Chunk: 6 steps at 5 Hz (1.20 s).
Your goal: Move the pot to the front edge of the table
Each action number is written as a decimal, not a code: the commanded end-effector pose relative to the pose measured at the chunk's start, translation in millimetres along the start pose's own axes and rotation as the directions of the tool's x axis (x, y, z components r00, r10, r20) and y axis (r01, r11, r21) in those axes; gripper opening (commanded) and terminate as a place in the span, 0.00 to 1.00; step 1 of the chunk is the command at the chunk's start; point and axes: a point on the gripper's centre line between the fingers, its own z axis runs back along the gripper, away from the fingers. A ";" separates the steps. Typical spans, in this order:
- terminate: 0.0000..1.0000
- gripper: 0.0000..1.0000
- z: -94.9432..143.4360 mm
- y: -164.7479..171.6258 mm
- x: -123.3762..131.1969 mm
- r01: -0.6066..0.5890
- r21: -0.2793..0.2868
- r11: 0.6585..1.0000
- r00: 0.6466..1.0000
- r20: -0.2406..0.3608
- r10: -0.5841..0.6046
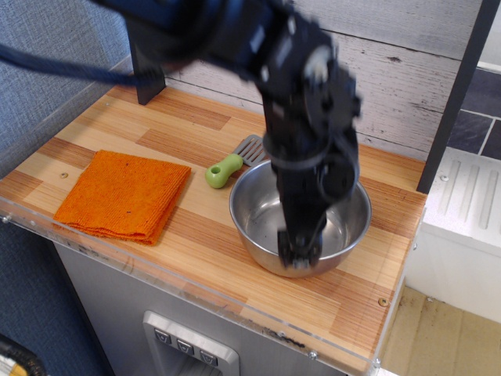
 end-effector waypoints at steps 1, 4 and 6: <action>0.00 1.00 66.7 15.4 1.6 0.006 0.063 0.998 0.998 0.069 -0.010; 0.00 1.00 89.1 17.3 -2.6 -0.026 0.081 0.996 0.996 0.090 0.019; 1.00 1.00 89.1 17.3 -2.6 -0.026 0.081 0.996 0.996 0.090 0.019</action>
